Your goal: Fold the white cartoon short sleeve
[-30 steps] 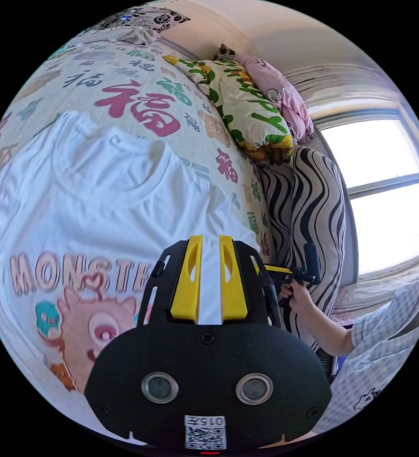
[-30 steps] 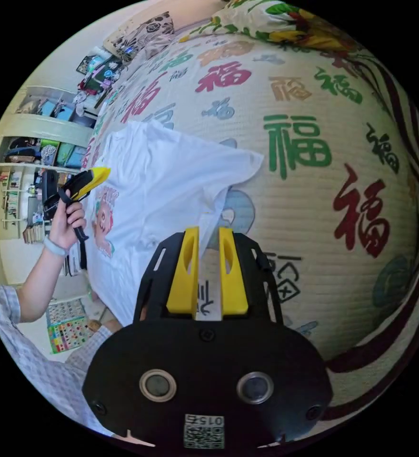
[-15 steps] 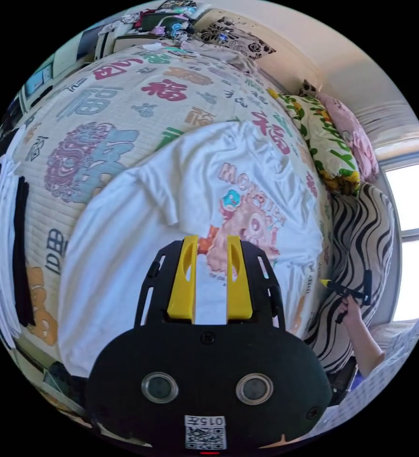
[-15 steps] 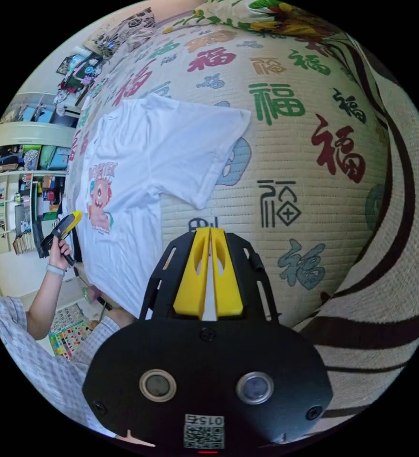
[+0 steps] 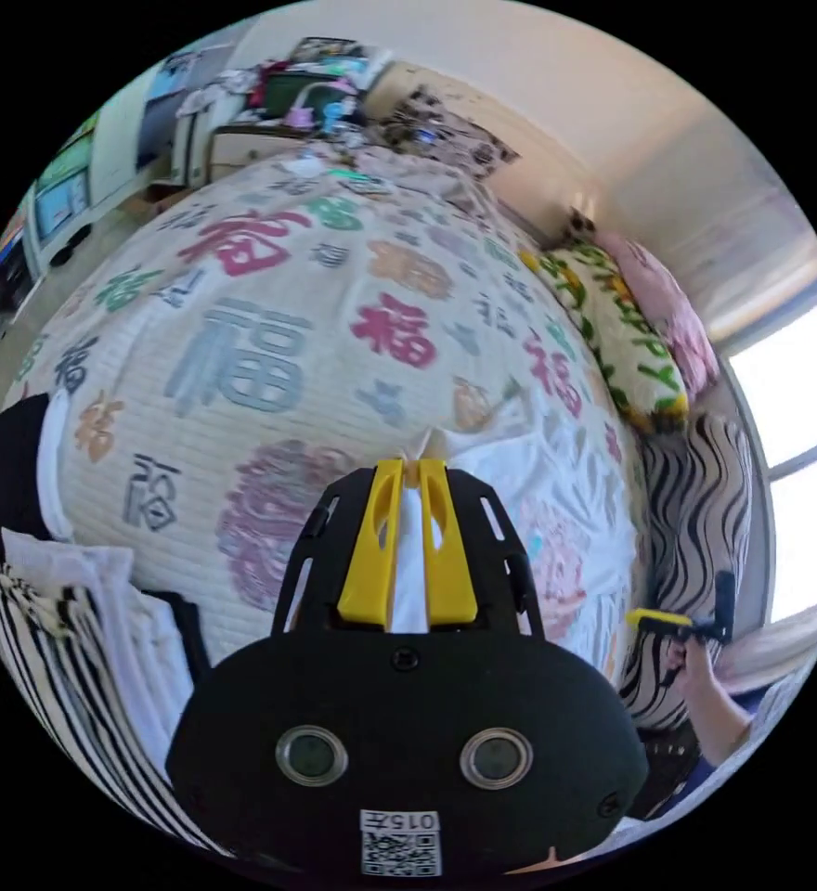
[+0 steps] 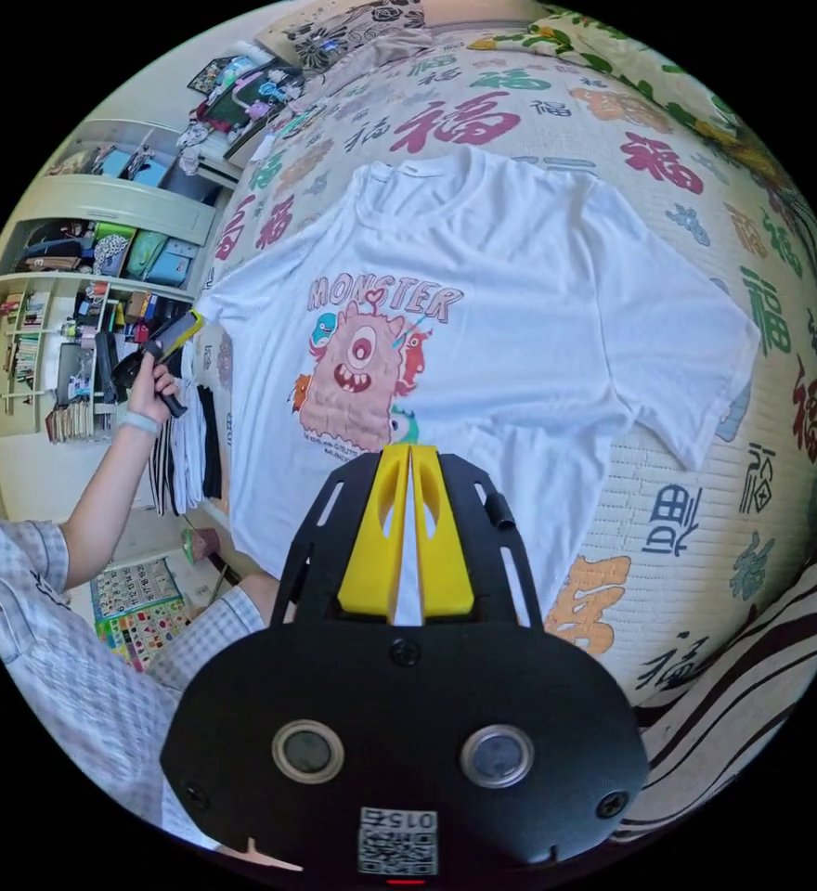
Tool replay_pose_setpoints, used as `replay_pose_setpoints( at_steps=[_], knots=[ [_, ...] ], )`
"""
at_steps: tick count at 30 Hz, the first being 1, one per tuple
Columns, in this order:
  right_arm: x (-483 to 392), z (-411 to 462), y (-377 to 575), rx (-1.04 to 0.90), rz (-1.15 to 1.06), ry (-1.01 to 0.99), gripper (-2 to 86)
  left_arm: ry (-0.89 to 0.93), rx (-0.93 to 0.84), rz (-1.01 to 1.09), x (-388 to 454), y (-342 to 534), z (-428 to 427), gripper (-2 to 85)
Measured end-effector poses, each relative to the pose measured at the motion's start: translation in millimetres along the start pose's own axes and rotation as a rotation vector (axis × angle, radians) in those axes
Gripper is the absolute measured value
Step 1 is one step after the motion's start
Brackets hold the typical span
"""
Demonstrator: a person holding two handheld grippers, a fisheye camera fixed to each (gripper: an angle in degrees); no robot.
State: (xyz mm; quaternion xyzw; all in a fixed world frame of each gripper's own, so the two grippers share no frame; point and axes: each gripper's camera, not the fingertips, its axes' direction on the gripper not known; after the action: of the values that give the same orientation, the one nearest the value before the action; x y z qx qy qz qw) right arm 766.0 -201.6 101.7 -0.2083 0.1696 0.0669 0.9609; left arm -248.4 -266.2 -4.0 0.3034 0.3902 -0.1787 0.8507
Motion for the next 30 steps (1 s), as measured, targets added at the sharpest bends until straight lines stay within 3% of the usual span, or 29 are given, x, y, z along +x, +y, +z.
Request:
replay_pose_setpoints(
  at_steps=[2, 3, 5, 8, 10, 12, 14, 19, 25, 27, 30],
  knots=[
    [-12, 4, -10, -0.007, -0.017, 0.003, -0.4, -0.009, -0.003, -0.129, -38, -13, -2, 4.5],
    [-19, 7, -16, -0.015, -0.029, 0.005, -0.4, 0.076, 0.005, -0.156, -52, -18, -6, 6.6],
    [-31, 10, -24, -0.025, -0.054, 0.015, -0.4, 0.133, 0.007, -0.101, -52, -22, -12, 8.0],
    [-42, 16, -32, -0.048, -0.063, 0.027, -0.4, 0.083, -0.117, 0.039, -32, -18, 3, 9.7],
    [-44, 19, -32, -0.056, -0.045, 0.017, -0.4, 0.082, -0.200, 0.027, -31, -12, 22, 10.3],
    [-42, 21, -27, -0.069, -0.013, 0.004, -0.4, 0.121, -0.223, 0.002, -34, -4, 32, 9.1],
    [-39, 22, -18, -0.084, 0.018, 0.011, -0.4, 0.066, -0.200, 0.013, -36, 0, 22, 2.5],
    [-21, 17, 22, -0.111, 0.103, 0.073, 0.3, -0.051, -0.226, -0.074, -64, 25, -8, 1.9],
    [16, 27, 108, -0.201, 0.258, 0.112, 5.1, -0.030, -0.474, 0.047, -45, 131, -37, 7.4],
    [26, 45, 141, -0.300, 0.316, 0.096, 7.0, -0.023, -0.593, -0.009, -46, 184, -33, 8.2],
    [29, 67, 167, -0.349, 0.367, 0.054, 8.0, -0.045, -0.634, -0.085, -51, 230, -24, 9.0]
  ],
)
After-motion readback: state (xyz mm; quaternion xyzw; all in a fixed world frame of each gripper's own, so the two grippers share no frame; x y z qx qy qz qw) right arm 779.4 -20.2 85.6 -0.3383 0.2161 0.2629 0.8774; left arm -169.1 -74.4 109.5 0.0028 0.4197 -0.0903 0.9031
